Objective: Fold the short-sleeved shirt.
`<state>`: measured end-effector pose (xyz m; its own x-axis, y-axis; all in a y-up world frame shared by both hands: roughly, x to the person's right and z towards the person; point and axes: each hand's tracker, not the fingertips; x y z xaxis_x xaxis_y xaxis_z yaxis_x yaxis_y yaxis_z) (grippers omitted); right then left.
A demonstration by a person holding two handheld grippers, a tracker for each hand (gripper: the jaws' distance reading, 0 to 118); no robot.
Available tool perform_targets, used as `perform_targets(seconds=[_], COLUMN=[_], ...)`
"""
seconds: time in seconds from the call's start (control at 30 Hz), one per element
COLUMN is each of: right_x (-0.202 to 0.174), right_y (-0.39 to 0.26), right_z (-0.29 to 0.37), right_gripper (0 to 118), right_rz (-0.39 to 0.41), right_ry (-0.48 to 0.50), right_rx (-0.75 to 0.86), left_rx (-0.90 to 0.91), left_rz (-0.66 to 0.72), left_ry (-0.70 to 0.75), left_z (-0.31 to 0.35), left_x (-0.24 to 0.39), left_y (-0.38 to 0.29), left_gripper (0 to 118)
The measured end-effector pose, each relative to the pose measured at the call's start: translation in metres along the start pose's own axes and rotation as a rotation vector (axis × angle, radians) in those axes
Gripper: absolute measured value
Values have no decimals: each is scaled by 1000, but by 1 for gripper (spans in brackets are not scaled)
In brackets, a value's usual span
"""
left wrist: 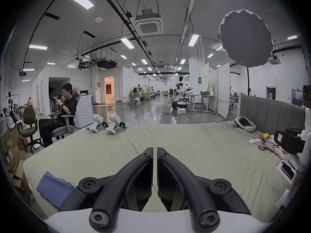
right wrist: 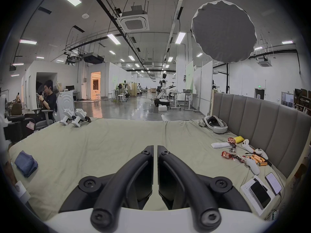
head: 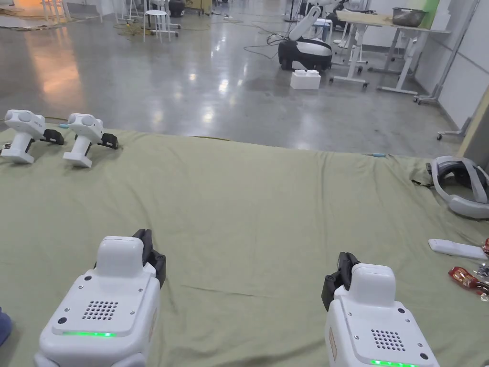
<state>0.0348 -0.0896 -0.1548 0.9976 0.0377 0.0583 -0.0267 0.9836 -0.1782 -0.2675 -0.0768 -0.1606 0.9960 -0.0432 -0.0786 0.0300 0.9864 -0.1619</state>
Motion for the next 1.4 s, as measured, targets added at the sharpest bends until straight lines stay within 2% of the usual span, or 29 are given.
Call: perform_targets(seconds=[0.37, 0.7, 0.8, 0.83, 0.87, 0.93, 0.97, 1.0, 1.07, 1.1, 1.13, 1.17, 1.23, 1.27, 1.37, 1.4], right_x=[-2, -2, -2, -2, -1, -1, -1, 0, 0, -1, -1, -2, -4, -4, -3, -4], right_y=[0, -2, -1, -1, -1, -2, -2, -2, -2, -3, -4, -3, -4, -4, -4, -4], right_z=[1, 4, 4, 4, 4, 3, 3, 3, 2, 2, 3, 3, 3, 3, 4, 4], right_gripper=[6, 6, 10, 15, 27, 51, 63, 63, 71, 83, 85, 87, 105, 112, 115, 115], right_rz=[-35, -19, -7, -5, -7, -10, -10, -14, -9, -4, 5, 14, 28, 30, 22, 24], right_ry=[-4, -2, -7, -12, -14, -25, -28, -24, -21, -22, -22, -25, -41, -41, -21, -22], right_rx=[4, 9, 4, 3, 2, 1, 1, 3, 2, 4, 13, 16, 17, 16, 25, 28], left_rx=[33, 29, 17, 18, 18, 17, 16, 12, 17, 23, 25, 28, 33, 39, 44, 44], left_rz=[-17, -21, -41, -42, -46, -53, -54, -50, -51, -62, -63, -63, -63, -63, -69, -70], left_ry=[-23, -17, -7, -8, -2, 10, 14, 14, 21, 48, 52, 52, 52, 53, 58, 57], left_z=[1, 1, 1, 1, 2, 3, 4, 3, 3, 3, 3, 3, 4, 4, 4, 4], left_x=[9, 10, 10, 10, 11, 10, 10, 9, 8, 9, 10, 9, 8, 8, 7, 7], left_y=[8, 6, 4, 4, 3, 3, 3, 4, 3, 3, 4, 4, 5, 6, 7, 8], left_gripper=[2, 2, 5, 8, 14, 41, 49, 49, 50, 51, 53, 55, 72, 73, 74, 77])
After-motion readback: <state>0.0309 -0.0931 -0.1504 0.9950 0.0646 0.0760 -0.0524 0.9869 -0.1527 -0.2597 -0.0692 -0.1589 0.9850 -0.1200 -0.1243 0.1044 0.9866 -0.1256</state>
